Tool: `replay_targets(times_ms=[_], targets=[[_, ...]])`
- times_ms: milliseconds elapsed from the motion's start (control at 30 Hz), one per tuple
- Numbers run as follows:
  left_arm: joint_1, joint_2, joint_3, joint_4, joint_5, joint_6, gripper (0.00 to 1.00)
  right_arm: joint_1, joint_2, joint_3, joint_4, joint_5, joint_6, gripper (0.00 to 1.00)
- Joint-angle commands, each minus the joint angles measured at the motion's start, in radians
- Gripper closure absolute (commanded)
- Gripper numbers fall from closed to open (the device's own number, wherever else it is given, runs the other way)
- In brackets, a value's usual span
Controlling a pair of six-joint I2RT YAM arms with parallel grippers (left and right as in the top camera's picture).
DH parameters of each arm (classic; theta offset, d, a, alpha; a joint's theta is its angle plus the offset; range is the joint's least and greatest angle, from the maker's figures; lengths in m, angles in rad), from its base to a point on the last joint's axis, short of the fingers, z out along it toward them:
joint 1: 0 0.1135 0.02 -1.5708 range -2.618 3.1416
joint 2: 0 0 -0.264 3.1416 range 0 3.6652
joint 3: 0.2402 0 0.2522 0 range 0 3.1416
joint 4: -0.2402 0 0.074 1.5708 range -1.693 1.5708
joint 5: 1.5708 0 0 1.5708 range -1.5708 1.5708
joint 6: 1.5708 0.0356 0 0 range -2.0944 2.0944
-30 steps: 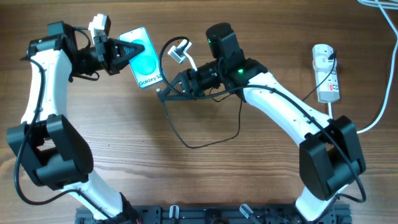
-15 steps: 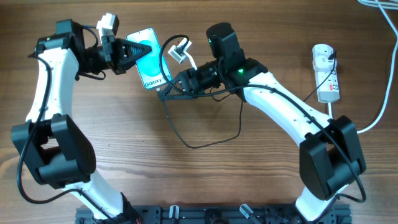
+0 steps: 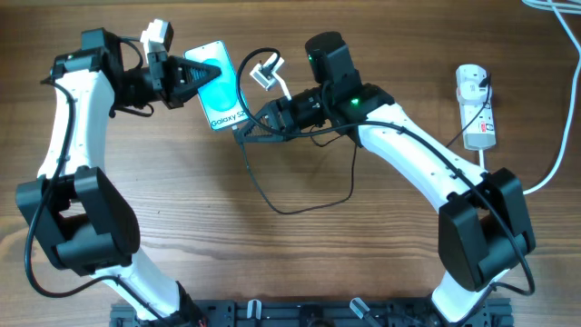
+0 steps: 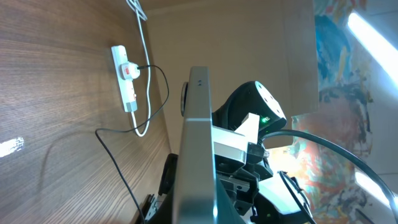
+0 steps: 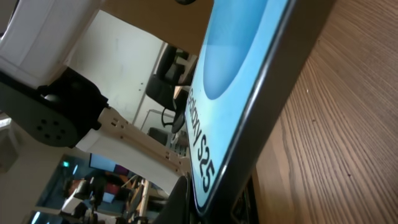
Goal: Plug charger to phone and switch on socket
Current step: 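Align and push the plug into the phone's port with the right gripper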
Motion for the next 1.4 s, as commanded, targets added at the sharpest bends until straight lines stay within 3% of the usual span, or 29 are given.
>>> replay_targets(times_ms=[0,1100,1367], targets=[[-0.003,-0.028,0.013,0.000,0.052,0.019,0.96,-0.009,0.007,-0.006,0.002,0.007,0.004,0.96],[-0.043,-0.028,0.013,0.014,0.052,0.019,0.96,-0.013,0.007,-0.006,0.052,0.027,0.069,0.96],[-0.058,-0.028,0.013,0.014,0.052,0.019,0.96,-0.014,0.006,-0.006,0.205,0.045,0.197,0.96]])
